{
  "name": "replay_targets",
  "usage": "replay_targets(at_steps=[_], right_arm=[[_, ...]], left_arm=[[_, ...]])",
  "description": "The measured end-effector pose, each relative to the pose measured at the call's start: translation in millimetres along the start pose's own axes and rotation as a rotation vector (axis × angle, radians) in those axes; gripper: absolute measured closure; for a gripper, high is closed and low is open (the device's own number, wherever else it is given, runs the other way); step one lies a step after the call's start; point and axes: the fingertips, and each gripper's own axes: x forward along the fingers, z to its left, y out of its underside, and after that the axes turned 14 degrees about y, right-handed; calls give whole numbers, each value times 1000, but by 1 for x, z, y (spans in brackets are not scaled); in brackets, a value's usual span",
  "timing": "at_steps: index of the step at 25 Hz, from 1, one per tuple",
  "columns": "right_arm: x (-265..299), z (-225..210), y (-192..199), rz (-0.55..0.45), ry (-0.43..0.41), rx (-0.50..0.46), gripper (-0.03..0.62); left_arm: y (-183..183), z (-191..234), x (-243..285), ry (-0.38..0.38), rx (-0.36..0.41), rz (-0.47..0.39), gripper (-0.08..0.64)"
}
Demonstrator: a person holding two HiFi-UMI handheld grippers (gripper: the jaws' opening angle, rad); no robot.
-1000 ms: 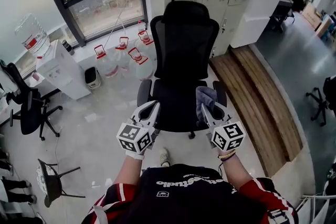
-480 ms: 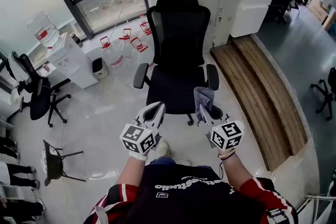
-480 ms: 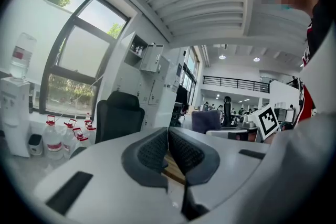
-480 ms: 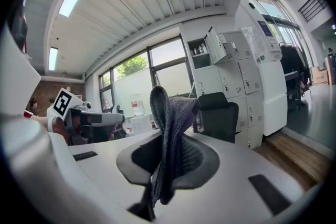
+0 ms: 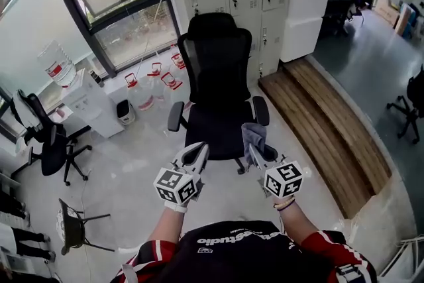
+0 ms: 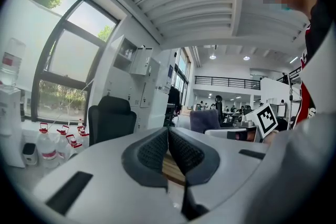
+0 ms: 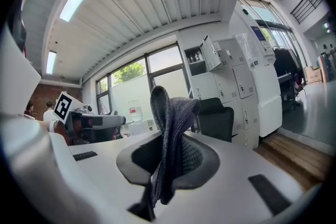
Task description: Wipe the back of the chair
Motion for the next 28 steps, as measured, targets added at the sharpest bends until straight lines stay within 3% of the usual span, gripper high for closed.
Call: replay_targets(at_steps=[11, 19, 28], right_arm=[[-55, 108, -12, -109, 60, -71, 531], [-127, 182, 4, -140, 61, -86, 531], [-202, 218, 33, -115, 91, -86, 531]], left_arm=[[-19, 4, -142, -64, 47, -96, 535], [-6, -35, -198, 6, 57, -92, 535], [19, -94, -242, 63, 36, -92, 535]])
